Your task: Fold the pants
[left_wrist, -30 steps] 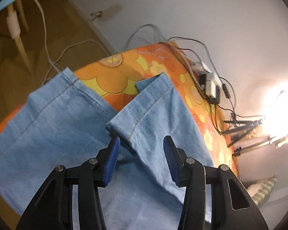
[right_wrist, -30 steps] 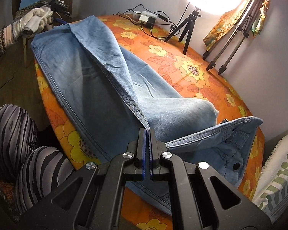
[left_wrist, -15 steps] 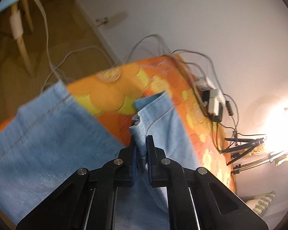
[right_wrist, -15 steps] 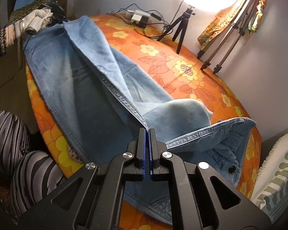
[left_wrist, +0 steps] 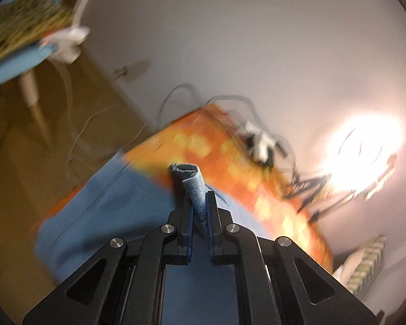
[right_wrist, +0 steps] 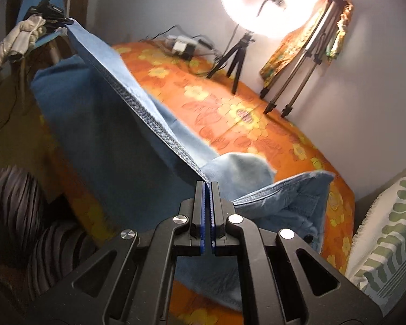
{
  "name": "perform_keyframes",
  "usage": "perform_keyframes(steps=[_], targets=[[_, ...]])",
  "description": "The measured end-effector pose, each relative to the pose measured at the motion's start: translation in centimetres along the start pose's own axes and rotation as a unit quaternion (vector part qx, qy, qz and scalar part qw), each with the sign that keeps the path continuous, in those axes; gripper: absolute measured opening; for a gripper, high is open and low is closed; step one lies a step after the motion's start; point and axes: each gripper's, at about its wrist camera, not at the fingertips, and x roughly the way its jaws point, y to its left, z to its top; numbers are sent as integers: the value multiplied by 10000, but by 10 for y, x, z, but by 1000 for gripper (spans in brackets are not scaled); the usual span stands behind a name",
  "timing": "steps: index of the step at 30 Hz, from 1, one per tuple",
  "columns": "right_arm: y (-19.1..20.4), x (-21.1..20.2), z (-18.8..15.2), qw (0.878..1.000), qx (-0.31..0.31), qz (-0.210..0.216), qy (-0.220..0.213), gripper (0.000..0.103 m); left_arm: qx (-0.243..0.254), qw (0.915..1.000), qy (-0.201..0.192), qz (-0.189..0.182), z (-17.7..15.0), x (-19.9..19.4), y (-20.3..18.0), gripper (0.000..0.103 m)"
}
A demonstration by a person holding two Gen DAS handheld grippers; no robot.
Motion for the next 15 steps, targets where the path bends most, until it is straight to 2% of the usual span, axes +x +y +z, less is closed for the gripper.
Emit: perform_keyframes(steps=[3,8,10,12,15], targets=[[16,5,-16,9994,-88,208,270,3,-68,9994,220,266,-26,-8,32,7],[47,24,-30,9933,-492,589,865,3,-112,9958,604,683,-63,-1,70,6],[55,27,-26,9888,-676,772,1082,9,-2,9951,605,784,-70,-1,72,6],[58,23,-12,9823,-711,1262,1187,11,103,9946,598,839,-75,-2,72,6],[63,12,28,9776,-840,1701,914,26,268,9935,591,937,-78,1,69,6]])
